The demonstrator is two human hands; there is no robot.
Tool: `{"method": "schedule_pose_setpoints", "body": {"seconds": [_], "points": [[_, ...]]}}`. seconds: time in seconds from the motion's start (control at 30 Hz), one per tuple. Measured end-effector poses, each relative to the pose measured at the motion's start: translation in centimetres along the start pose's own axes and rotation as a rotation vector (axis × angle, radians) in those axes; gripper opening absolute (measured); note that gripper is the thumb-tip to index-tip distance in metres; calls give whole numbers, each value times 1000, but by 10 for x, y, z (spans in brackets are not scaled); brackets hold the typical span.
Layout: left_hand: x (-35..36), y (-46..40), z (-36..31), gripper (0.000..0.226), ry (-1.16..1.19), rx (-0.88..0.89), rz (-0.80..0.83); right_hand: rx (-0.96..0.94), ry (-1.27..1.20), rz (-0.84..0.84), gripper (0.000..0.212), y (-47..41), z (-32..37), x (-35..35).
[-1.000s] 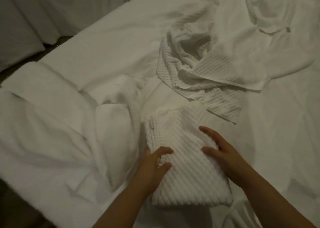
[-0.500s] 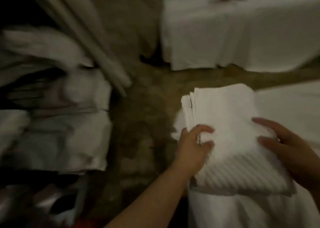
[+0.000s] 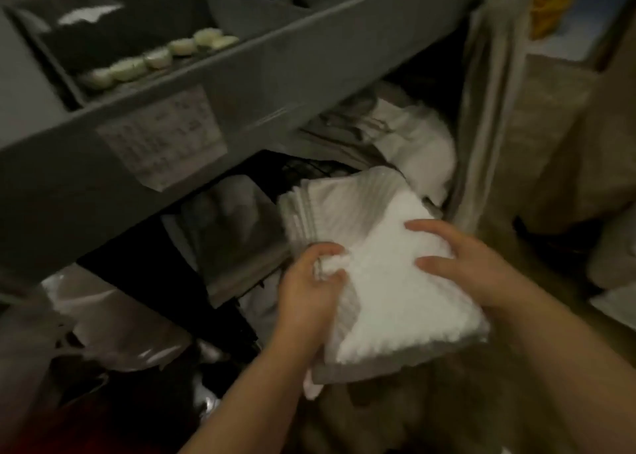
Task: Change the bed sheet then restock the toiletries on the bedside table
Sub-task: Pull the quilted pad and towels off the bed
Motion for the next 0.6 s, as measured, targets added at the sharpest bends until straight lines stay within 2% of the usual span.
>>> {"method": "schedule_pose_setpoints", "body": {"seconds": [0.17,0.27,0.37,0.47,0.53,0.6], "points": [[-100,-52,-24,24,-155,9,-342,-196,148,218,44,-142,62,62],[-142,-67,-20,32,-221,-145,-477,-307,326,285,45,-192,90,109],[-148,-86,-9,49,-534,-352,-518,-283,444,359,45,-221,83,143],[-139,-102,8,68,-791,-327,-492,-96,363,325,45,-228,42,151],[-135,-107,27,66,-851,-294,-446,-48,274,249,47,-228,25,148],[-132,-106,48,57,-848,-339,-421,-71,220,180,46,-232,26,148]]}}
Point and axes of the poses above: each hand's wrist, its own y-axis away from the middle knuckle, its own x-axis out of the palm, z = x × y, the point moved 3 cm from there along -y, towards the middle knuckle, and after that the axes turned 9 degrees about z, right-handed, at the moved point
